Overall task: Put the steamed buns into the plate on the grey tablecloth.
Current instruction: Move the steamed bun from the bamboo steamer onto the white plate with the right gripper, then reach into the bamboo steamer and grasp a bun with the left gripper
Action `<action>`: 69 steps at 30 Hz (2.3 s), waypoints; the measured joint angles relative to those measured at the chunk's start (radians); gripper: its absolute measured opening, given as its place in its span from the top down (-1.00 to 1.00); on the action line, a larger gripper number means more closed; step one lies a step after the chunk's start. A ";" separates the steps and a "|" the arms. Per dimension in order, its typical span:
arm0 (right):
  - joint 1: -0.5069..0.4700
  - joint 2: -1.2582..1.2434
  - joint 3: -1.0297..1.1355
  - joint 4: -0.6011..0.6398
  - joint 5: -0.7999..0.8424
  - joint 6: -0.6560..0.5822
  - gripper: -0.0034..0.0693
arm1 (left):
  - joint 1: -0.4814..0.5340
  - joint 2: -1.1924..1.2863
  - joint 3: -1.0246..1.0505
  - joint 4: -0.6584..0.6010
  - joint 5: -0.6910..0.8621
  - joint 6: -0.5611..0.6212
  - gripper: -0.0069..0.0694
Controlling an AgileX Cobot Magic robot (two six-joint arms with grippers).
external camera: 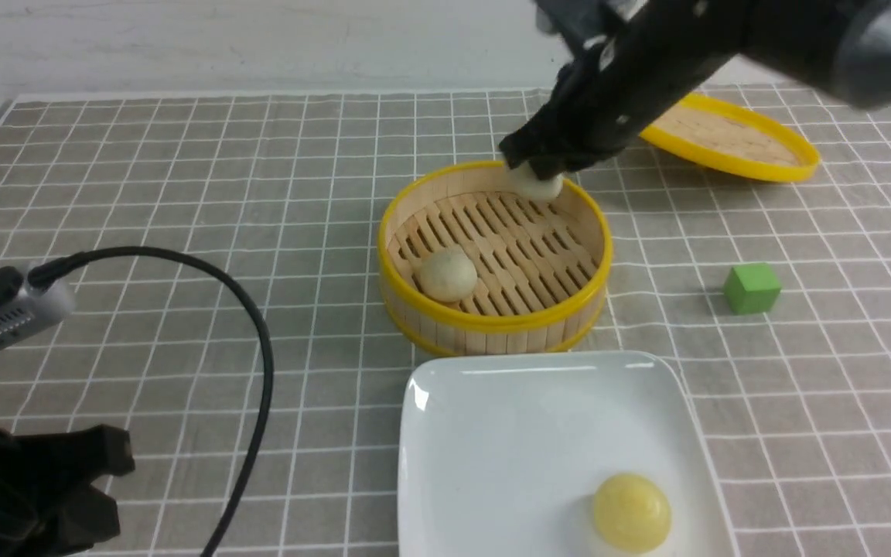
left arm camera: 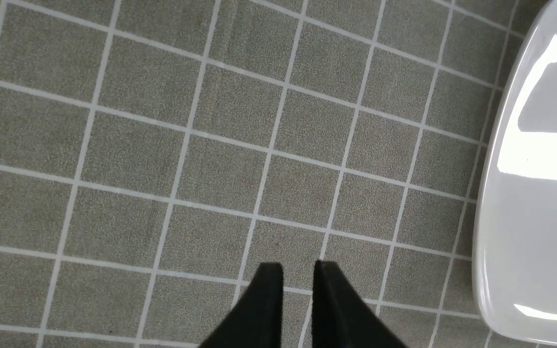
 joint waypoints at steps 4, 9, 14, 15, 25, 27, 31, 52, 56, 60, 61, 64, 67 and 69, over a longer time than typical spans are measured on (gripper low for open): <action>0.000 -0.170 0.099 0.016 0.172 -0.001 0.86 | 0.000 0.000 0.000 0.000 -0.004 0.000 0.49; 0.000 -0.293 0.442 0.124 0.142 -0.003 0.86 | 0.000 0.000 0.000 0.000 -0.019 0.000 0.47; 0.000 -0.307 0.768 0.217 -0.150 -0.010 0.85 | 0.000 0.000 0.000 0.000 -0.044 0.000 0.45; 0.000 -0.306 0.778 0.220 -0.163 -0.010 0.85 | 0.000 0.000 0.000 0.000 -0.045 0.000 0.45; 0.000 -0.284 0.872 0.286 -0.271 -0.011 -0.10 | 0.000 0.016 -0.021 -0.065 -0.174 0.077 0.38; 0.000 -0.324 0.818 0.270 -0.168 -0.018 -0.28 | 0.000 0.044 -0.057 -0.102 -0.150 0.116 0.33; 0.000 -0.419 0.746 0.215 -0.006 -0.023 -0.27 | 0.000 0.131 -0.165 -0.173 -0.109 0.181 0.15; 0.000 -1.058 0.955 0.004 0.298 0.154 0.95 | -0.375 0.949 -0.929 -0.021 -0.052 0.250 -0.56; 0.000 -1.059 0.995 0.008 0.291 0.169 0.94 | -0.418 1.134 -1.104 0.106 -0.059 0.232 -0.46; 0.000 -1.059 0.998 0.009 0.273 0.169 0.94 | -0.432 1.257 -1.205 0.200 -0.086 0.210 -0.24; 0.000 -1.059 0.998 0.009 0.269 0.169 0.94 | -0.432 1.262 -1.207 0.200 -0.086 0.207 -0.22; 0.000 -1.059 0.998 0.012 0.229 0.169 0.93 | -0.432 1.313 -1.223 0.233 -0.079 0.156 0.12; 0.000 -1.059 0.998 0.012 0.202 0.169 0.93 | -0.432 1.322 -1.234 0.241 -0.036 0.139 0.53; 0.000 -1.059 0.998 0.012 0.190 0.169 0.93 | -0.432 1.311 -1.260 0.235 0.025 0.137 0.71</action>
